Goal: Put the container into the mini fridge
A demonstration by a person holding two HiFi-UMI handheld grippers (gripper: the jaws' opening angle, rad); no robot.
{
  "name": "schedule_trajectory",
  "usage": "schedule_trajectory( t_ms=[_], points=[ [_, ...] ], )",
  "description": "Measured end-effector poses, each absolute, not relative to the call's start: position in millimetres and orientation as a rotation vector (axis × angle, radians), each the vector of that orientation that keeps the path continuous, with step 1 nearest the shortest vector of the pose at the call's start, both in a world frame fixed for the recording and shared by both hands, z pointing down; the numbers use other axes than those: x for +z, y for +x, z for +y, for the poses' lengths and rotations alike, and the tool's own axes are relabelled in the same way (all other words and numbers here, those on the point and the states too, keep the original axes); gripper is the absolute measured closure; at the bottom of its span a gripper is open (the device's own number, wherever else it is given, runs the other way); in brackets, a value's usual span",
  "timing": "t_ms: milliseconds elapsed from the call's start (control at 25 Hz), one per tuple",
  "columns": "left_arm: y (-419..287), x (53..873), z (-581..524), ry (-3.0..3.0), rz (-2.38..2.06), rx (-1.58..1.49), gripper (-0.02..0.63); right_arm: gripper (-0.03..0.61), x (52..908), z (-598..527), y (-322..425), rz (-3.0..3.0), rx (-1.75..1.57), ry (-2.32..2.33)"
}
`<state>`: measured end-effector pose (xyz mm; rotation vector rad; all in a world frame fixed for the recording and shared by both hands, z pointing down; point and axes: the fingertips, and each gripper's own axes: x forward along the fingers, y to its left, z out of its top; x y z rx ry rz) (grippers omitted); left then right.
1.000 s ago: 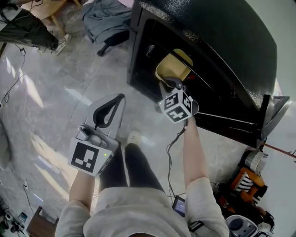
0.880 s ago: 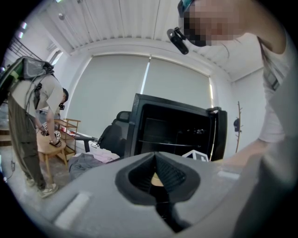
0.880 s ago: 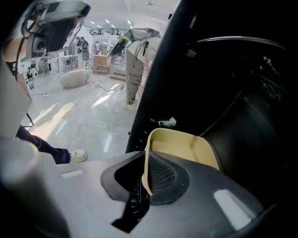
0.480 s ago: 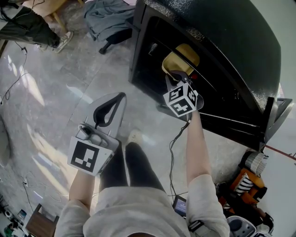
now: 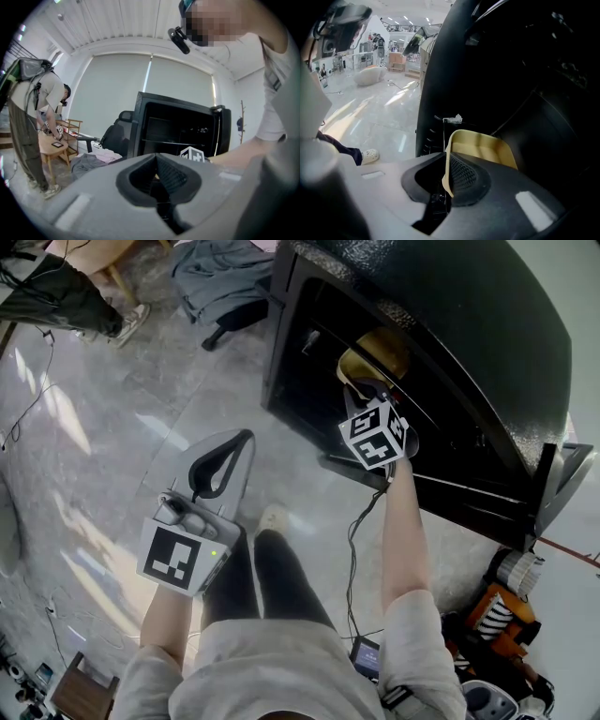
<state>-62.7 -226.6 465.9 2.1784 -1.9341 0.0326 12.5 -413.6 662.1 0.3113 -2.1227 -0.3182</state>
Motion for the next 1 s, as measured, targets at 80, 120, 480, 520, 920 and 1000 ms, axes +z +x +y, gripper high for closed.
schedule_trajectory(
  t_ms=[80,120,480,520,920,1000],
  points=[
    [-63,467,-227,2.172,-1.930,0.035,0.611,0.553,661,-417,13,-2.123,-0.324,0.319],
    [-63,467,-227,2.169,-1.929,0.034,0.611,0.550,661,-418,13,-2.123,-0.328,0.323],
    [-60,469,-230,2.167,-1.919,0.037,0.611,0.511,661,-425,17,-2.125,-0.361,0.387],
    [-60,469,-231,2.168,-1.919,0.037,0.611,0.506,659,-424,17,-2.136,-0.358,0.399],
    [-53,460,-232,2.200,-1.927,0.053,0.611,0.578,620,-413,16,-2.333,-0.256,0.564],
    [-51,458,-231,2.207,-1.930,0.061,0.611,0.578,615,-408,18,-2.378,-0.213,0.583]
  ],
)
